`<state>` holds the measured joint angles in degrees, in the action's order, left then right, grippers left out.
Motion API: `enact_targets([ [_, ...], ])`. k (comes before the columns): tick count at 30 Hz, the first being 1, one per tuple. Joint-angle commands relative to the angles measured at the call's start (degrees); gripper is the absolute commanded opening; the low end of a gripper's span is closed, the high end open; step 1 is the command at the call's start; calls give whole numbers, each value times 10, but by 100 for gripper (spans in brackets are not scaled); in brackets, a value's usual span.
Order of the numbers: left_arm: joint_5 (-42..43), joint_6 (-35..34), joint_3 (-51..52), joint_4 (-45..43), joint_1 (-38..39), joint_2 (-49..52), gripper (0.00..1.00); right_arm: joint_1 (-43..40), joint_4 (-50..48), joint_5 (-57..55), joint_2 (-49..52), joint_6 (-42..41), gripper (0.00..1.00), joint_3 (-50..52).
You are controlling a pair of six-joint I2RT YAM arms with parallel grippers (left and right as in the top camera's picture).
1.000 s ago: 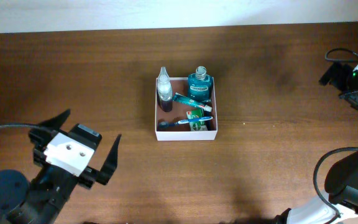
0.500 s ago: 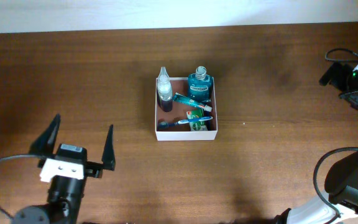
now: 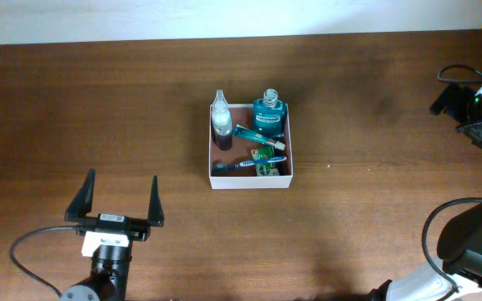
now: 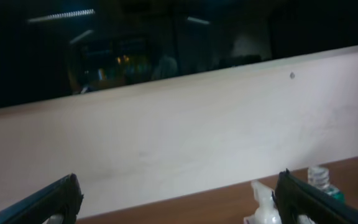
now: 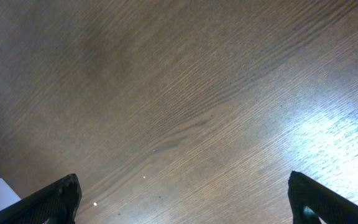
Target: Pack container
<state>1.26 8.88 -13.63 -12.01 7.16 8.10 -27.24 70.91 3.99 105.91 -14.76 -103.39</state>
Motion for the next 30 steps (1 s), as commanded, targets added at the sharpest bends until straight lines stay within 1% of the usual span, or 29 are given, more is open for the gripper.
enact_targets([
  [1, 9, -7, 52, -46, -10, -33, 99, -2, 0, -1, -12, 2, 99, -9],
  [5, 9, -7, 92, -66, -14, -75, 99, -2, 0, -1, -12, 2, 99, -9],
  [7, 5, -7, 106, -78, -16, -78, 100, -2, 0, -1, -12, 2, 99, -9],
  [10, 4, -5, 114, -73, -22, -78, 99, -2, 0, -1, -12, 2, 99, -9],
  [15, 5, 2, 119, -14, -48, -78, 99, -2, 0, -1, -12, 2, 99, -9],
  [22, 7, 2, 119, 46, -84, -78, 99, -2, 0, -1, -12, 2, 99, -9],
  [26, 37, 1, 120, 86, -88, -78, 99, -2, 0, -1, -12, 2, 98, -9],
  [30, 62, 1, 122, 106, -88, -78, 100, -2, 0, -1, -12, 2, 99, -9],
])
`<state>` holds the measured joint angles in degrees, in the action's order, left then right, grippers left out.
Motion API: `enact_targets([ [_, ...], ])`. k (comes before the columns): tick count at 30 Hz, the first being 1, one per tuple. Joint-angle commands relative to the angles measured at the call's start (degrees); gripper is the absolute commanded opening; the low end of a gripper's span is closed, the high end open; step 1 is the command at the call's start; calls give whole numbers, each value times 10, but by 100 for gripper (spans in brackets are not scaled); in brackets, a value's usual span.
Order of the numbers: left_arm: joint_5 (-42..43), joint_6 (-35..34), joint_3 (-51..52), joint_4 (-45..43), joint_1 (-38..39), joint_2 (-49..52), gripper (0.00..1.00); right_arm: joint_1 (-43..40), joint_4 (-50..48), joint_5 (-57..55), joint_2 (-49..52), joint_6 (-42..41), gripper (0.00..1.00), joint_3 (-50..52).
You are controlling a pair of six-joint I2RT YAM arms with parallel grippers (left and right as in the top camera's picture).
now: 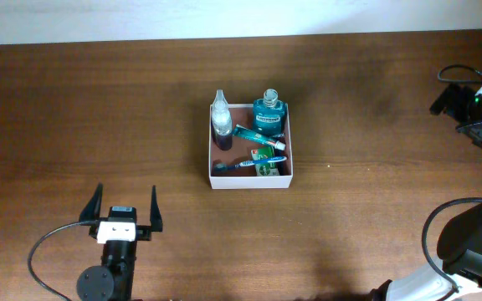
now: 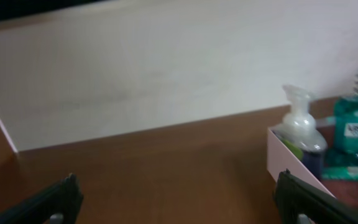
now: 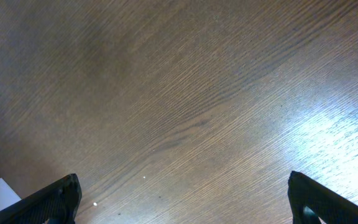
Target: Pack container
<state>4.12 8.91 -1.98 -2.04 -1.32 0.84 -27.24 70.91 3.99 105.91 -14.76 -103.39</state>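
A white box [image 1: 209, 159] stands at the table's middle. It holds a clear spray bottle [image 1: 218, 114], a teal mouthwash bottle [image 1: 269, 113], a toothpaste tube [image 1: 260, 138], a blue toothbrush [image 1: 249, 162] and a small green pack [image 1: 266, 168]. My left gripper [image 1: 125, 201] is open near the front left, well away from the box, with nothing between its fingers [image 2: 58, 200]. Its wrist view shows the box [image 2: 281, 152], the spray bottle [image 2: 300, 121] and the mouthwash bottle [image 2: 356, 124] at the right. My right gripper [image 3: 185, 205] is open over bare wood at the far right.
The brown wooden table [image 1: 99, 109] runs to a pale wall [image 2: 166, 68] at the back. The right arm's black body and cable [image 1: 474, 107] sit at the right edge. A white box corner shows at the lower left of the right wrist view.
My left gripper has shifted slightly right and looks smaller from above. Its camera now takes in the table and the box instead of mostly wall. The right arm and the box contents are unchanged.
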Motion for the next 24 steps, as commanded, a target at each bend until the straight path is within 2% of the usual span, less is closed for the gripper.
enact_targets([
  [1, 37, 1, 7, 7, -3, -5, 99, -2, 0, -1, -12, 2, 99, -9],
  [4, 48, -37, 15, 19, -2, -5, 99, -2, 0, -1, -12, 2, 99, -9],
  [8, 62, -37, 15, 57, -2, -5, 99, -2, 0, -1, -12, 2, 99, -9],
  [24, 60, -37, 15, 57, -2, -5, 99, -2, 0, -1, -12, 2, 99, -9],
])
